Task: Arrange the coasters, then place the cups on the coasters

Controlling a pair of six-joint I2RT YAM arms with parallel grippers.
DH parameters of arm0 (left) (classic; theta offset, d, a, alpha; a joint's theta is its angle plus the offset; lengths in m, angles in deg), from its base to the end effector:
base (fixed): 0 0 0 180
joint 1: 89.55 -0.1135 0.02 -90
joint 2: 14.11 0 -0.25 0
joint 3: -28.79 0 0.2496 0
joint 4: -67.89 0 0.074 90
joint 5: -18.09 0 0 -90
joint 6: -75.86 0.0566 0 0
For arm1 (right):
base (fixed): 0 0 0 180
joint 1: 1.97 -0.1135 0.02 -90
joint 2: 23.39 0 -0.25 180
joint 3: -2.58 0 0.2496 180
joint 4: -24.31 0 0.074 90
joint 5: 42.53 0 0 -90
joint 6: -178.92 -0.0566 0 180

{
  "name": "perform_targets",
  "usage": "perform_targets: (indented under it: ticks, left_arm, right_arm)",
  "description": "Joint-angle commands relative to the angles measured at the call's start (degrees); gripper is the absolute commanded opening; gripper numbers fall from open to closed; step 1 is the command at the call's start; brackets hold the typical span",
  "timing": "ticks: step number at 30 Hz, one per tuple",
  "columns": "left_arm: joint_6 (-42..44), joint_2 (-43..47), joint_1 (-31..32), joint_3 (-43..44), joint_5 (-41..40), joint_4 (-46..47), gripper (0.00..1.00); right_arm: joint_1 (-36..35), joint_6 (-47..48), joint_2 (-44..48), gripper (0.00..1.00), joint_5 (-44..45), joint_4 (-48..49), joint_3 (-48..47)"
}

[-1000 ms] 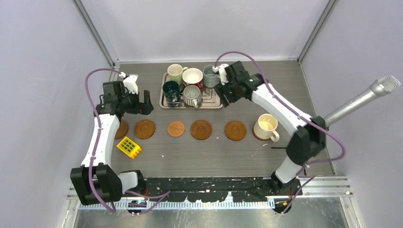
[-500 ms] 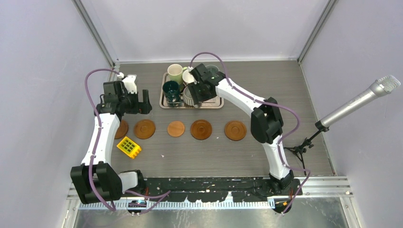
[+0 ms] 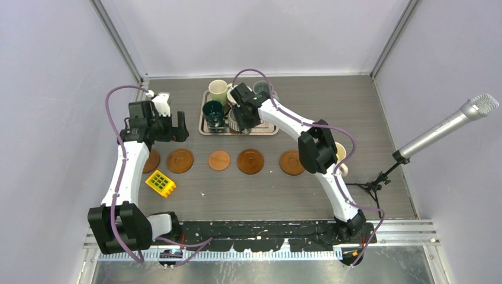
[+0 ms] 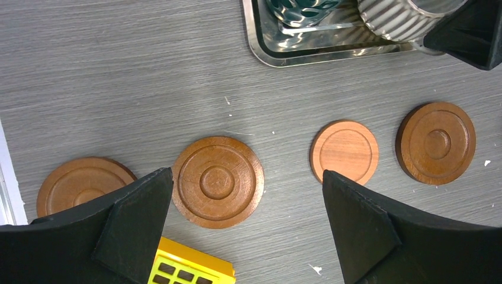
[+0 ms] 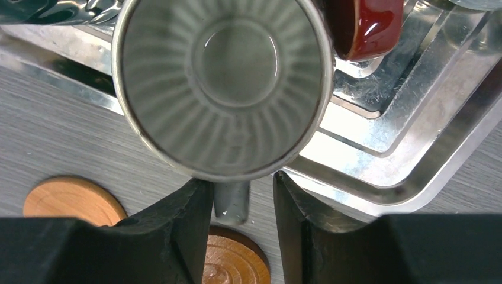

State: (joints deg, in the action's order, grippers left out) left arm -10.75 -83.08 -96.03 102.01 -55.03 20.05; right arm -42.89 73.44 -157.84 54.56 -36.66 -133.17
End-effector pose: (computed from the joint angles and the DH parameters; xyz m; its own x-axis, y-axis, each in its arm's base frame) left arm 0.2721 0.0144 0.2770 -0.6779 -0.0201 -0.7349 0.1413 0.9774 -0.1570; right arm 0.3902 0.3290 0.1853 -0.7895 -0.3338 -0.5151 -0.4070 0.9129 0.0321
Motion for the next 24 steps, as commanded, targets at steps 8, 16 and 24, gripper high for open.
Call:
perform_targets:
  ticks: [8, 16, 24]
  left_arm:
    - [-0.1, 1.5, 0.1, -0.2, -1.6, 3.2, 1.00]
    - [-0.1, 1.0, 0.1, -0.2, -1.5, 3.0, 1.00]
    - [-0.1, 1.2, 0.1, -0.4, -2.5, 3.1, 1.00]
  right_arm:
    - [0.5, -0.4, -1.2, 0.28, 1.3, -0.2, -3.6]
    - [1.3, 2.6, 3.4, 0.00, 0.3, 1.0, 0.7]
    - [1.4, 5.0, 16.3, 0.00, 2.5, 13.7, 16.6]
